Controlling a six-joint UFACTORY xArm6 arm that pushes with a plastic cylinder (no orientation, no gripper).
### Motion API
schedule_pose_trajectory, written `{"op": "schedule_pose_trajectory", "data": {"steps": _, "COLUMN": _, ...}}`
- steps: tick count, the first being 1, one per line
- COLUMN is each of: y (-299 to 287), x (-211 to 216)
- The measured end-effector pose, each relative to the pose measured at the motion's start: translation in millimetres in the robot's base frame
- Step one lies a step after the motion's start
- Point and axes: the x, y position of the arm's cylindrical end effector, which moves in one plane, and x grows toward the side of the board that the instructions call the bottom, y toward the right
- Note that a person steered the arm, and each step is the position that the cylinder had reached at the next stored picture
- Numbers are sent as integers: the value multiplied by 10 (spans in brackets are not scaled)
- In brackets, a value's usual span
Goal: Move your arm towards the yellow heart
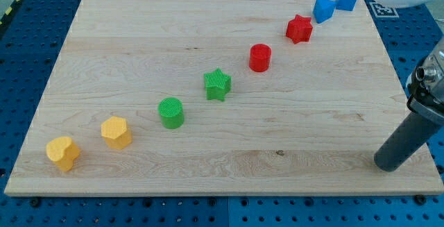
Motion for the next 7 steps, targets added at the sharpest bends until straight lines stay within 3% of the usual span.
{"op": "schedule_pose_trajectory", "data": {"steps": 1, "y": 0, "x": 104}}
{"op": "schedule_pose_trajectory", "data": {"steps": 2, "y": -35, "x": -506}}
{"op": "schedule_pose_trajectory", "data": {"steps": 3, "y": -896, "x": -441}}
{"op": "schedule_pose_trajectory", "data": {"steps": 4, "y": -1485, "x": -53}}
{"op": "schedule_pose_trajectory", "data": {"steps": 5, "y": -1767, "x": 237}}
{"op": "schedule_pose_trajectory", "data": {"steps": 7, "y": -2397, "x": 280}}
